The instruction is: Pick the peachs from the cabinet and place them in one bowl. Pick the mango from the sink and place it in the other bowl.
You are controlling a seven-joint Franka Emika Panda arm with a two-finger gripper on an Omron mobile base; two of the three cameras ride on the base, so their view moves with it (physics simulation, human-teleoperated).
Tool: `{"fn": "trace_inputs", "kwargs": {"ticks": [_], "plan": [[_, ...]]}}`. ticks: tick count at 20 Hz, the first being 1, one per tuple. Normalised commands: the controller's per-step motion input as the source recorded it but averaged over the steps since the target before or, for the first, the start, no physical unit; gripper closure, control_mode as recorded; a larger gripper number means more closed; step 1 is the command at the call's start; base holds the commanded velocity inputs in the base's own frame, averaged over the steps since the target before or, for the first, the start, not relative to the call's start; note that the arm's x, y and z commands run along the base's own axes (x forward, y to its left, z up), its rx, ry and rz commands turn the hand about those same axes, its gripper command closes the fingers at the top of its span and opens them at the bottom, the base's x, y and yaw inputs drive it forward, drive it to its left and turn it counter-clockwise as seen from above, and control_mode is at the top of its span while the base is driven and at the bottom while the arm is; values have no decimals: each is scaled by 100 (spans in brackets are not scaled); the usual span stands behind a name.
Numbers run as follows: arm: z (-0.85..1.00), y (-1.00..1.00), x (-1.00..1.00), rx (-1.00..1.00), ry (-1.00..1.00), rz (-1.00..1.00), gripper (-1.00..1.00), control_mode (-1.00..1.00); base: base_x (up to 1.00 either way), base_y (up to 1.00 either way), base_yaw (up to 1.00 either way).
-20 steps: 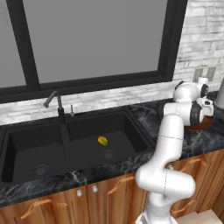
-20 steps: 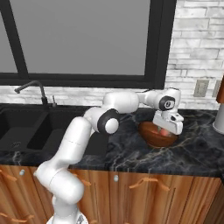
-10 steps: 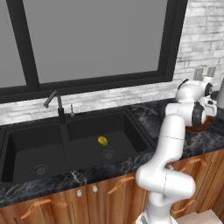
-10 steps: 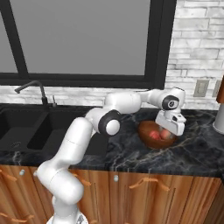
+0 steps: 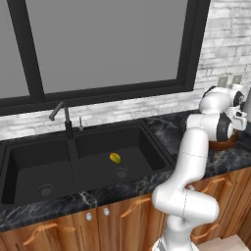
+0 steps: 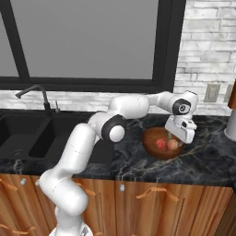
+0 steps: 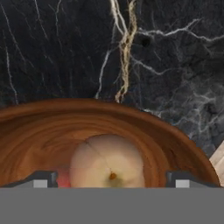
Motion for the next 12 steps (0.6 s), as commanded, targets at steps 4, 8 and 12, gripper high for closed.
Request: {"fn": "trace_inputs", "kwargs": {"ticks": [4,8,12], "plan": [[31,16,-28,-1,-1,-3,-100,-100,0,0,0],[36,18,-25,-7,-1,0,-100,-100,0,0,0],[29,28,-29,-11,0,0,-100,-100,0,0,0]]}}
